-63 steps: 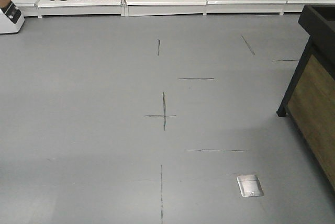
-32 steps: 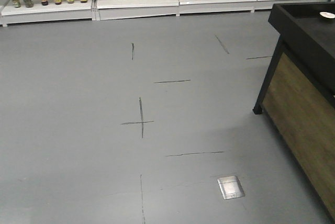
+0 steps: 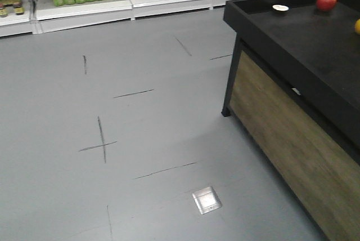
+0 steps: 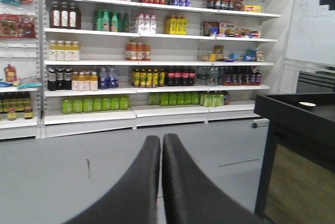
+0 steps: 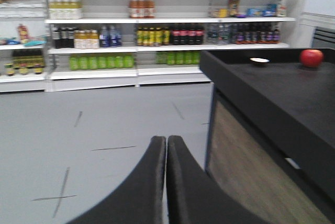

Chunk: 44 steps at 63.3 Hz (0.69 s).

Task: Pick three apples into basket with both arms
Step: 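Turn the base and approach the table holding the light-blue basket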

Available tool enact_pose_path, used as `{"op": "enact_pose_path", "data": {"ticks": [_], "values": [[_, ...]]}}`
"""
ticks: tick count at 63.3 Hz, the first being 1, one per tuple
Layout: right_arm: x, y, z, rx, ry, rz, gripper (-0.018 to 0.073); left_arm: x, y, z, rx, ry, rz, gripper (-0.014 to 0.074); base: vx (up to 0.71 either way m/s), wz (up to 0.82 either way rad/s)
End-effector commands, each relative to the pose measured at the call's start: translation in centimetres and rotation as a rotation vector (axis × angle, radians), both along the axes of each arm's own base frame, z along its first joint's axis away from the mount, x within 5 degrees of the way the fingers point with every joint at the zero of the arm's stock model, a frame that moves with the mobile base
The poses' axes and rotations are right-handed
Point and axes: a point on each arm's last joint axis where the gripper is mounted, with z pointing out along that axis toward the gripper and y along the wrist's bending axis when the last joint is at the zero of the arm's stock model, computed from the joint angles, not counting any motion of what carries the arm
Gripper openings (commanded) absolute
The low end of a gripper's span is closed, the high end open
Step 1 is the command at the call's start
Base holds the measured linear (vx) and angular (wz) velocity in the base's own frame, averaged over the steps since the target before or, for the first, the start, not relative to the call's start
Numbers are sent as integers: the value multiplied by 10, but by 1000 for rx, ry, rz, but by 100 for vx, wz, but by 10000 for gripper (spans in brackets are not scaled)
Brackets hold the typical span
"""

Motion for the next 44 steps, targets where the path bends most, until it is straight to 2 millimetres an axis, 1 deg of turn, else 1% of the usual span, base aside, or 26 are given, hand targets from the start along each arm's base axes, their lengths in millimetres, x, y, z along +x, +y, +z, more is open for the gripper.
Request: {"op": "enact_pose_path", "data": {"ticks": [1, 44], "values": [[0, 0, 3, -6, -76, 1, -9, -1, 0, -1, -20, -60, -5, -6, 10, -48], [0, 0, 3, -6, -76, 1, -9, -1, 0, -1, -20, -60, -5, -6, 12, -54]]}}
